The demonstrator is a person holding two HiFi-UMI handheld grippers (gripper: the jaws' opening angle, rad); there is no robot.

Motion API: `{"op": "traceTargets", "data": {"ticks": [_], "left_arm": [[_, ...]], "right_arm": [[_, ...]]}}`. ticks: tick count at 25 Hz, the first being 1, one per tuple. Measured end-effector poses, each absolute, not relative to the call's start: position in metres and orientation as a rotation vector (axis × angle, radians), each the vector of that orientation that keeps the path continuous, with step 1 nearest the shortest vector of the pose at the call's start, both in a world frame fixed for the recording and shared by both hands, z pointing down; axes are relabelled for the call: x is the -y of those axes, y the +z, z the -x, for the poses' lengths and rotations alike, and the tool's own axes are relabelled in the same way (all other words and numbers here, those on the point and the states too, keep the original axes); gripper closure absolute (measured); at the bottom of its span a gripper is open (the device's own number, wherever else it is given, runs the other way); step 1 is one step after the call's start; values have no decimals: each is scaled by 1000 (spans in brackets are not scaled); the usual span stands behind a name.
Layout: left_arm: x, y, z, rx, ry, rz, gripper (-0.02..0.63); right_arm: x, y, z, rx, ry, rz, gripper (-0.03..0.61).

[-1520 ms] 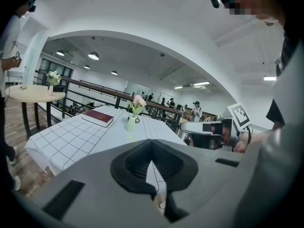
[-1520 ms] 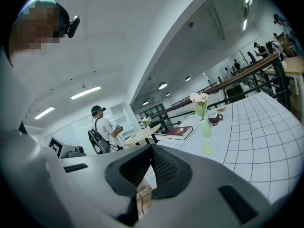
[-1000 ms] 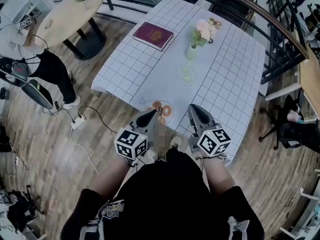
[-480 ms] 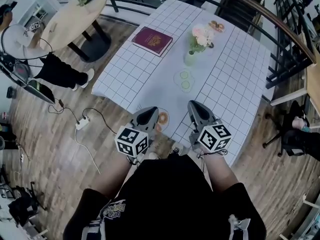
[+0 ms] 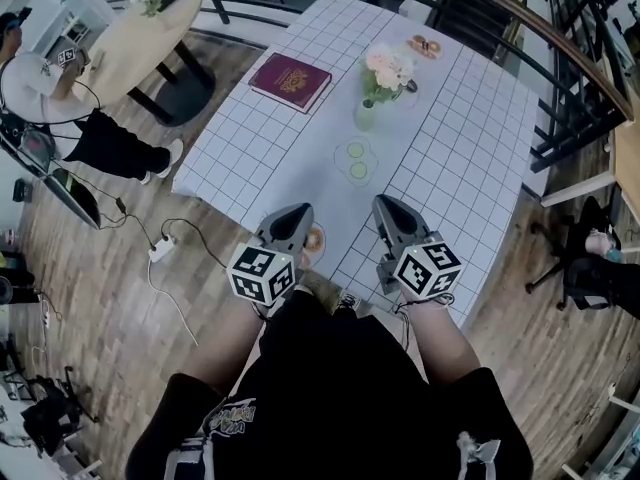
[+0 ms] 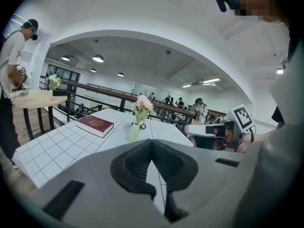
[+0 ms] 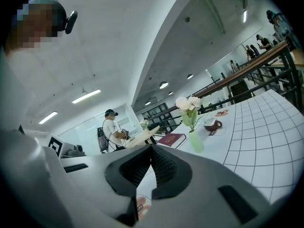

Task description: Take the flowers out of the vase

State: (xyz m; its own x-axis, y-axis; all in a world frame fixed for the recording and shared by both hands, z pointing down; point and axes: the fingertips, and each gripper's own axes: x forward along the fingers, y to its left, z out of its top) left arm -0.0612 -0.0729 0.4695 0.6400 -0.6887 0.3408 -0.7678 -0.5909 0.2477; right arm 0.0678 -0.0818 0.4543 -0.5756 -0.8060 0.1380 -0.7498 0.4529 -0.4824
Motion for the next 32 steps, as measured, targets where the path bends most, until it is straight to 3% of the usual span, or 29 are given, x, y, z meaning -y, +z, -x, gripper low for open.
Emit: {"op": "traceTargets", "data": {"ticks": [32], "left_arm": [[247,498,20,736,450,-2711,604]], "right_arm": [[193,507,-63,-2312,-831,1812,558]]}}
